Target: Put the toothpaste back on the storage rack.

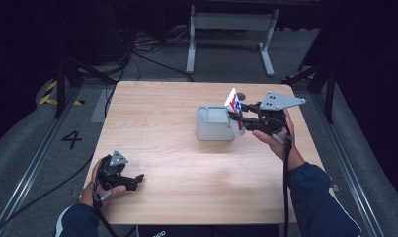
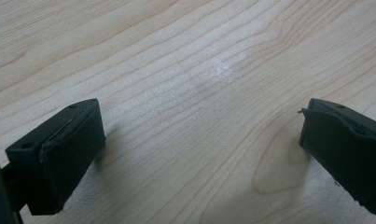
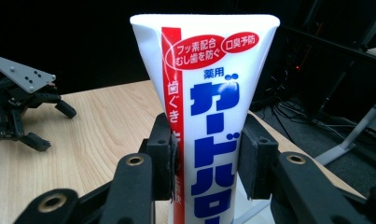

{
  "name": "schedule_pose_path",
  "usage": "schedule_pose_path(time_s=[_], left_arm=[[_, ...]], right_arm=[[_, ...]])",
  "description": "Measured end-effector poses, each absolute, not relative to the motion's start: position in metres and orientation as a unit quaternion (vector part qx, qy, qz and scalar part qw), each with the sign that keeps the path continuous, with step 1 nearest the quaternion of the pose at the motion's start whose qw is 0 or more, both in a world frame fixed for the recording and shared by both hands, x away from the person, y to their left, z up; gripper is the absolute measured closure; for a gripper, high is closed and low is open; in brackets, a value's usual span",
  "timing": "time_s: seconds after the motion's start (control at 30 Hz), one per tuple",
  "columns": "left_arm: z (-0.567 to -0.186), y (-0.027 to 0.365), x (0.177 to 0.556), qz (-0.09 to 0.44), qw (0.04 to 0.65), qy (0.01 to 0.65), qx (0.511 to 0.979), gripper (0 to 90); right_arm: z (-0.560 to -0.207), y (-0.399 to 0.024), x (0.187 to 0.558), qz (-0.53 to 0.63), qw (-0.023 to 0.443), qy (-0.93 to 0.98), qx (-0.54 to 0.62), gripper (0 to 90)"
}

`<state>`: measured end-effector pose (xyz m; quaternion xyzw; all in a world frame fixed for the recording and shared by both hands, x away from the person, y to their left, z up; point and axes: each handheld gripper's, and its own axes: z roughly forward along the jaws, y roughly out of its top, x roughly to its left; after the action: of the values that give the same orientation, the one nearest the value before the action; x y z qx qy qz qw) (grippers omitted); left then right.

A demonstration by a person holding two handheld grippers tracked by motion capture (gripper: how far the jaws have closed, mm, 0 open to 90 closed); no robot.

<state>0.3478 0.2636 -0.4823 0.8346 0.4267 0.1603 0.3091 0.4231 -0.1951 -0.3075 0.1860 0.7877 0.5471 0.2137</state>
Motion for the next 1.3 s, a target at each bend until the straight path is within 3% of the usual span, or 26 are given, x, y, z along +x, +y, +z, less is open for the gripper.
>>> schedule_pose_path(time_s=[0.67, 1.3], left_arm=[[-0.482, 0.264, 0.348, 0.160, 0.309, 0.427, 0.835, 0.6], [-0.482, 0.263, 0.348, 0.160, 0.310, 0.428, 0.834, 0.5]], right_arm=[[-0.298, -0.171, 0.448, 0.550, 0.219, 0.783, 0.192, 62.9], [-0.313, -0.150, 0.477, 0.529, 0.221, 0.791, 0.213, 62.7]])
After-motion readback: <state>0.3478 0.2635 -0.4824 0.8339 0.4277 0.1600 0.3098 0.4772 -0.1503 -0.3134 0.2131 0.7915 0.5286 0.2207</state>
